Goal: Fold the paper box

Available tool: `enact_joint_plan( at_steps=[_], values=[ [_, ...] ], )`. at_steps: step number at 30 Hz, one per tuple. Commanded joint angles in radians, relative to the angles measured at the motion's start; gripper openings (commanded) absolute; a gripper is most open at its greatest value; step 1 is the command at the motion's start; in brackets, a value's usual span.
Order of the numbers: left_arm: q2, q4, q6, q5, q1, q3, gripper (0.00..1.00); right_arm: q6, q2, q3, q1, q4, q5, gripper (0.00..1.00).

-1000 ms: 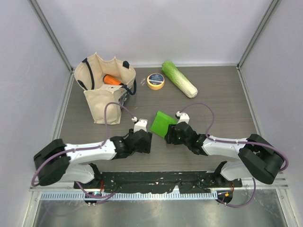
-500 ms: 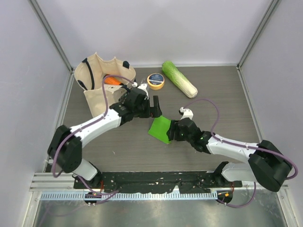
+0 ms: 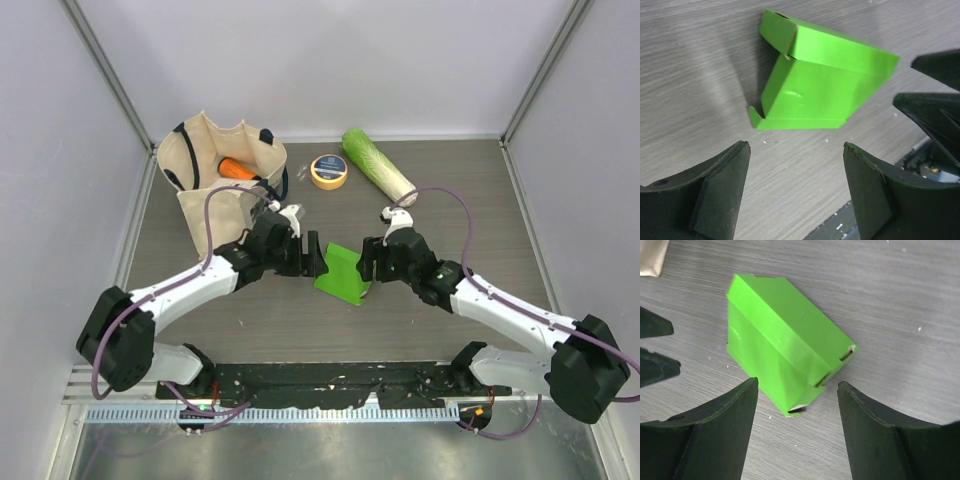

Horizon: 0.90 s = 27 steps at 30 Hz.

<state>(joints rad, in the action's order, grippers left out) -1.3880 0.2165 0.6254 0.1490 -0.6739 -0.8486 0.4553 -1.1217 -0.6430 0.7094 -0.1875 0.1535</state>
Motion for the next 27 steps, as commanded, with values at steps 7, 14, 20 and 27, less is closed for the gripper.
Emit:
enact_joint_plan(
  at_steps=[7, 14, 20, 27],
  values=[
    [-0.009, -0.111, 0.068, 0.242, -0.013, 0.051, 0.58, -0.28, -0.191, -0.182, -0.005, 0.071, -0.115, 0.71],
    [-0.123, -0.212, 0.112, 0.299, -0.069, 0.051, 0.47, -0.342, -0.32, -0.261, -0.039, 0.071, -0.244, 0.71],
    [-0.204, -0.319, 0.143, 0.278, -0.075, 0.051, 0.41, -0.34, -0.375, -0.264, -0.097, 0.059, -0.315, 0.69],
    [-0.214, -0.307, 0.132, 0.264, -0.073, 0.037, 0.4, -0.285, -0.398, -0.28, -0.168, 0.045, -0.33, 0.56]
  ],
)
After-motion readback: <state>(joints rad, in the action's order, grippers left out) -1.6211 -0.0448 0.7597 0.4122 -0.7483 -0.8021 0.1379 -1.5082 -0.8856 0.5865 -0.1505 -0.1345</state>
